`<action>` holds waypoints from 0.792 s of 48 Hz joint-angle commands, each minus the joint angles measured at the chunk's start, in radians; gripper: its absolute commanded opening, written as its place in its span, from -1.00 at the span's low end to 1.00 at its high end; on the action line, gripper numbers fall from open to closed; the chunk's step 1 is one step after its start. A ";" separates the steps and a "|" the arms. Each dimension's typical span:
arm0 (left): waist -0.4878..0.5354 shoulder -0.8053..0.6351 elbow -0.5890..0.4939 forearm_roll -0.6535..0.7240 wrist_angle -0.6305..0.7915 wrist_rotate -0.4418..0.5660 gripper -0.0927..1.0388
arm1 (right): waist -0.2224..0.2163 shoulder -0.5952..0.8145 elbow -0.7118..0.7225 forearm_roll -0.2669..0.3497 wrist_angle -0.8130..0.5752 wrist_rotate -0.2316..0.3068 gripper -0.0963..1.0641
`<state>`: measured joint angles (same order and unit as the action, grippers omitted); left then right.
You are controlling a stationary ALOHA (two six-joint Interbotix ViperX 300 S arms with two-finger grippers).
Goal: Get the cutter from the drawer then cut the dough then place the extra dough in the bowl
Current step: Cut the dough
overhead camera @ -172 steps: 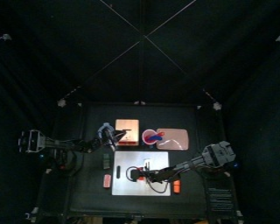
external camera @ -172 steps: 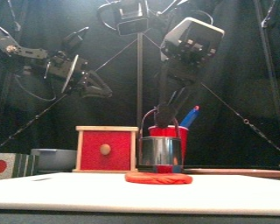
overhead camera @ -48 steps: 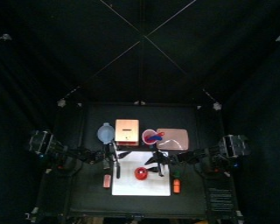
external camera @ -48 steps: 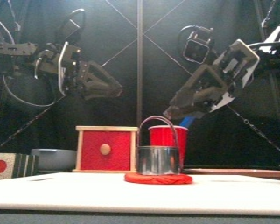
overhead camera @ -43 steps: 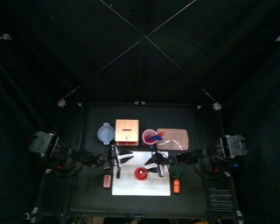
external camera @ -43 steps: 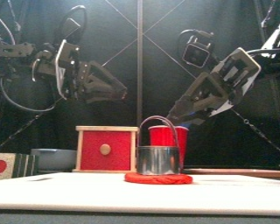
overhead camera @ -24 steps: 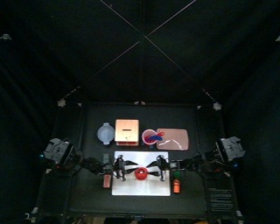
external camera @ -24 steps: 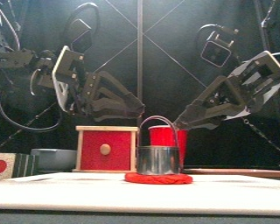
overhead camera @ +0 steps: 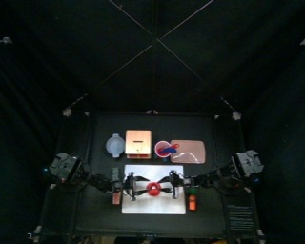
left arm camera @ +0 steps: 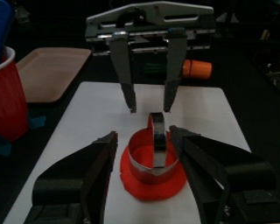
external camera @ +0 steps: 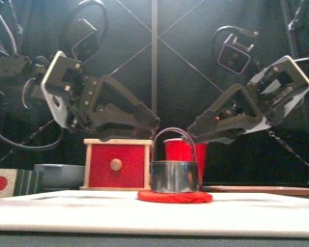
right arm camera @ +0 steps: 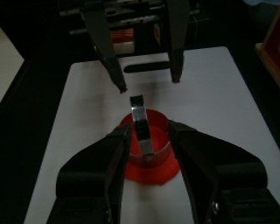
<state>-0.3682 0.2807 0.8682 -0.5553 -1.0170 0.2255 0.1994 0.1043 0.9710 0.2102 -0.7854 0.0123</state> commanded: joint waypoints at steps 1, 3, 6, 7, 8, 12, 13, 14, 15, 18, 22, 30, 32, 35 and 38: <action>-0.005 0.011 -0.031 -0.002 0.008 -0.006 0.71 | -0.008 -0.005 -0.026 -0.005 -0.009 0.000 0.48; -0.008 0.017 -0.038 -0.002 0.012 -0.018 0.71 | -0.012 -0.002 -0.029 -0.006 -0.009 0.000 0.48; -0.008 0.025 -0.044 -0.002 0.014 -0.032 0.71 | -0.012 0.005 -0.032 -0.009 -0.009 0.002 0.48; -0.008 0.029 -0.044 -0.002 0.014 -0.037 0.71 | -0.012 0.008 -0.034 -0.009 -0.009 0.002 0.48; -0.009 0.032 -0.046 -0.002 0.015 -0.041 0.70 | -0.012 0.009 -0.034 -0.009 -0.011 0.002 0.48; -0.008 0.044 -0.052 -0.002 0.020 -0.051 0.69 | -0.011 0.021 -0.037 -0.009 -0.009 0.003 0.48; -0.008 0.048 -0.054 -0.002 0.023 -0.052 0.69 | -0.011 0.025 -0.038 -0.009 -0.009 0.003 0.48; -0.006 0.052 -0.057 -0.002 0.026 -0.052 0.69 | -0.011 0.026 -0.038 -0.009 -0.011 0.003 0.48; -0.006 0.055 -0.060 -0.002 0.029 -0.054 0.69 | -0.011 0.029 -0.040 -0.009 -0.009 0.002 0.48; -0.008 0.060 -0.064 -0.005 0.035 -0.055 0.69 | -0.011 0.038 -0.038 -0.009 -0.009 0.002 0.48; -0.006 0.075 -0.072 -0.011 0.046 -0.055 0.69 | -0.009 0.054 -0.041 -0.009 -0.011 0.003 0.46; -0.006 0.087 -0.075 -0.014 0.052 -0.049 0.67 | -0.005 0.080 -0.048 -0.009 -0.011 0.003 0.29; -0.006 0.087 -0.075 -0.014 0.052 -0.048 0.67 | -0.005 0.081 -0.049 -0.009 -0.011 0.002 0.24; -0.006 0.087 -0.075 -0.014 0.052 -0.048 0.67 | -0.005 0.083 -0.051 -0.009 -0.011 0.002 0.17; -0.008 0.087 -0.072 -0.014 0.052 -0.046 0.67 | -0.005 0.081 -0.051 -0.011 -0.009 0.002 0.09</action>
<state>-0.3728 0.3758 0.8069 -0.5691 -0.9633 0.1764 0.1979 0.2025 0.9327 0.1979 -0.7885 0.0092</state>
